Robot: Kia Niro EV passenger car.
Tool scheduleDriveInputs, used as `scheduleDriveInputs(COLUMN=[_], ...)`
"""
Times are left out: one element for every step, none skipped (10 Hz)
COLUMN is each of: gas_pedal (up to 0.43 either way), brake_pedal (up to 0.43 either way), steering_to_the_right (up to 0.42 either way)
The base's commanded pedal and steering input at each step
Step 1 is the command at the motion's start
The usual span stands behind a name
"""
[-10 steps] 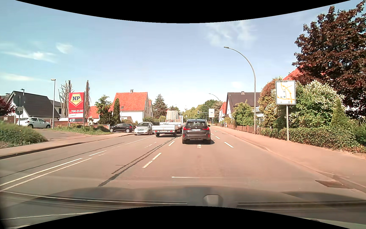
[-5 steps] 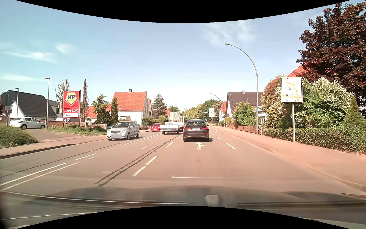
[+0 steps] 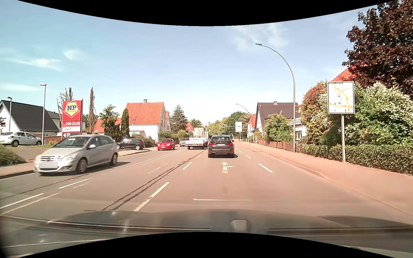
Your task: Follow the waypoints while adhering to traffic rules and regulations
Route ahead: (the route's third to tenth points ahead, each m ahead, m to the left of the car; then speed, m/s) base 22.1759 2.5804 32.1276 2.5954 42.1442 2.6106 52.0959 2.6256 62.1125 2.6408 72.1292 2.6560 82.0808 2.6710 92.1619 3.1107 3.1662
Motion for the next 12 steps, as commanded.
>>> scheduleDriveInputs(gas_pedal=[0.000, 0.000, 0.000, 0.000, 0.000, 0.000, 0.000, 0.000, 0.000, 0.000, 0.000, 0.000], brake_pedal=[0.006, 0.006, 0.006, 0.006, 0.006, 0.006, 0.006, 0.006, 0.006, 0.000, 0.006, 0.006], steering_to_the_right=[0.007, 0.007, 0.006, 0.006, 0.006, 0.006, 0.005, 0.005, 0.005, 0.005, 0.005, 0.005])
